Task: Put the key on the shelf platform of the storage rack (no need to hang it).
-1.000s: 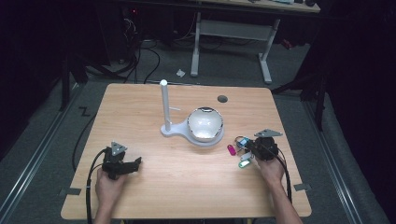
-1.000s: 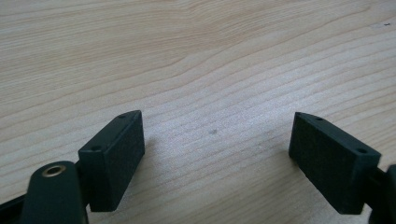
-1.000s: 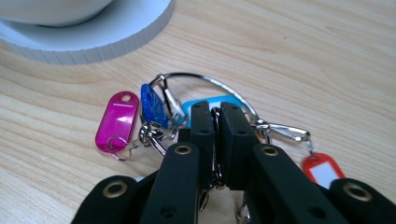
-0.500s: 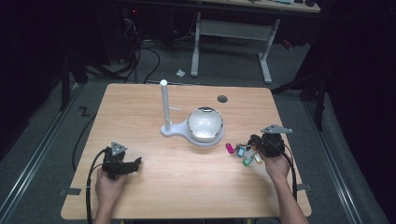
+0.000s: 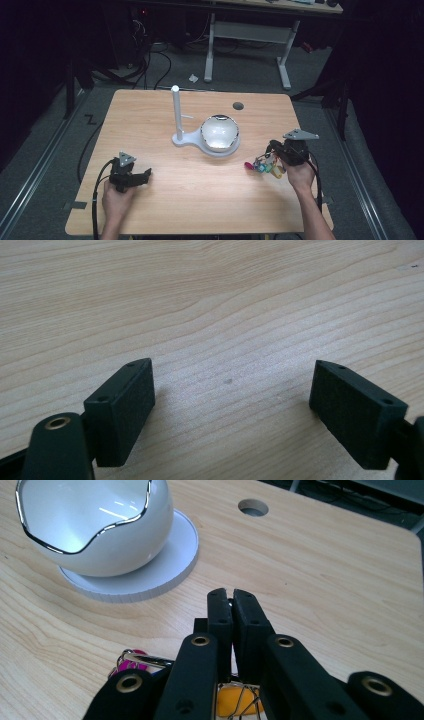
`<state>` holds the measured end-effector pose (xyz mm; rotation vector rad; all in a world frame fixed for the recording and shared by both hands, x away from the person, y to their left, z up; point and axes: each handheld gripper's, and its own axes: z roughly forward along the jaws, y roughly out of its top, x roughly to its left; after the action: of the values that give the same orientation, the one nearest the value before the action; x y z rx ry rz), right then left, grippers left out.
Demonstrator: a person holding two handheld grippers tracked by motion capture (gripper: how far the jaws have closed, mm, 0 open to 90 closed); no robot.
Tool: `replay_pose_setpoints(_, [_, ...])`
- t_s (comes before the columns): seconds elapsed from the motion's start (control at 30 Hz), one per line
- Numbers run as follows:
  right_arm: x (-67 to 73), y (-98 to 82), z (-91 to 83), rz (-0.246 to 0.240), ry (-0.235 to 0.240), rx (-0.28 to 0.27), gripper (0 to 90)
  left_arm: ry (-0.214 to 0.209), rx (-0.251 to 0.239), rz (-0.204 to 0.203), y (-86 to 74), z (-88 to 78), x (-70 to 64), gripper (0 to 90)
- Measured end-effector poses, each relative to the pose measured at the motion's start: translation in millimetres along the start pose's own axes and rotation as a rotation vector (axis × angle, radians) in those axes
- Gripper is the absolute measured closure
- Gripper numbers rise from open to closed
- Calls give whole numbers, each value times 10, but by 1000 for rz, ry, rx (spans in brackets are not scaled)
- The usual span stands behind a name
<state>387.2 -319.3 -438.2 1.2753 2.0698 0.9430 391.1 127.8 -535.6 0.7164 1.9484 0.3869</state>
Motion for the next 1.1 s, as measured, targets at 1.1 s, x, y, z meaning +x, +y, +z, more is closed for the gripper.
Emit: replay_pose_setpoints(1.1, [7, 497, -374, -50, 44, -107, 876, -4, -1, 7, 2, 1, 5, 186])
